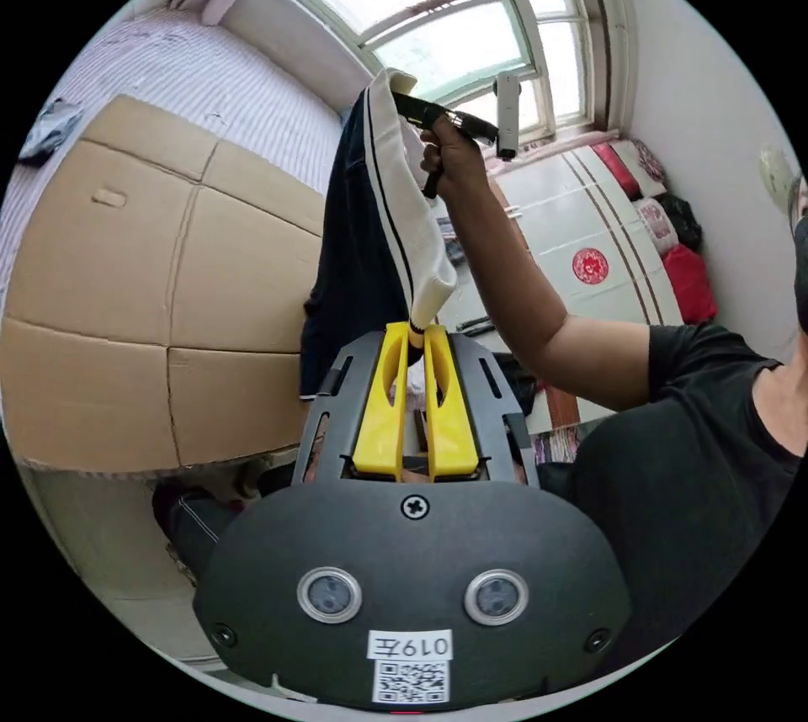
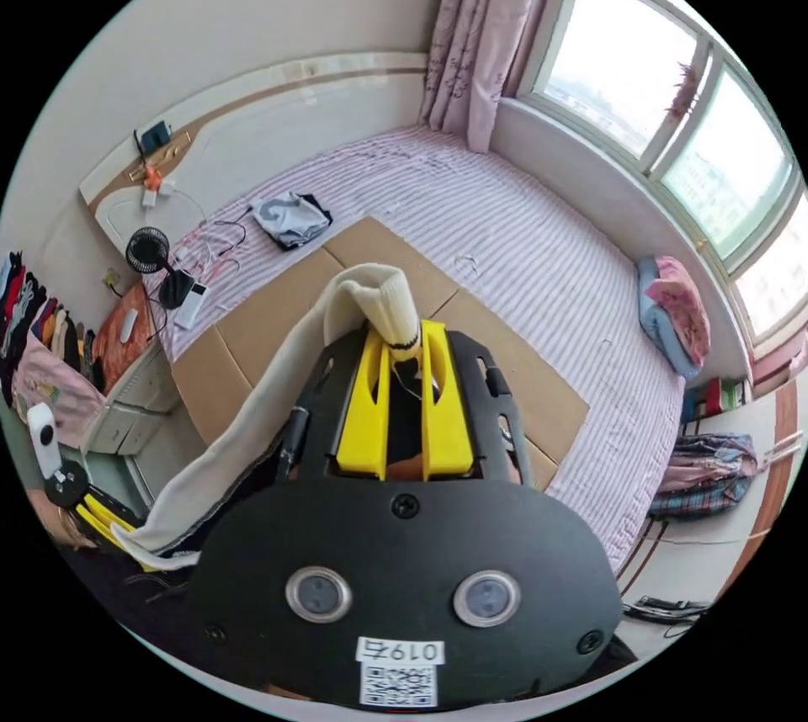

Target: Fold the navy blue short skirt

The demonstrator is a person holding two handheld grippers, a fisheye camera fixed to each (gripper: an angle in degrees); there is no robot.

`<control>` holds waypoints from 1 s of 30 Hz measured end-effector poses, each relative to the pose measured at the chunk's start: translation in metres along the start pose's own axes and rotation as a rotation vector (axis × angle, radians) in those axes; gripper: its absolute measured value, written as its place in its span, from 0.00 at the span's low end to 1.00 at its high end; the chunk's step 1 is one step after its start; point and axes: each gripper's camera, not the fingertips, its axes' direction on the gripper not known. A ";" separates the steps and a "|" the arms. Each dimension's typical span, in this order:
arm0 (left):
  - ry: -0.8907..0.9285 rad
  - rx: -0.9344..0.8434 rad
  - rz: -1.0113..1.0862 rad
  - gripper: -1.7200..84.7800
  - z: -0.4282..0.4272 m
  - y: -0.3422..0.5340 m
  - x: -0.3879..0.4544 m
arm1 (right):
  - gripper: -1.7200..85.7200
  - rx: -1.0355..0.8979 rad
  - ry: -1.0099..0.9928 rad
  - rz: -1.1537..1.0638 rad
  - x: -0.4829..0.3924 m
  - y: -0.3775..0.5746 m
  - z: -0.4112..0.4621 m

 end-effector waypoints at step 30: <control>-0.789 0.080 -0.338 0.04 -0.100 0.010 -0.431 | 0.16 -0.166 -0.251 0.320 0.354 0.037 -0.072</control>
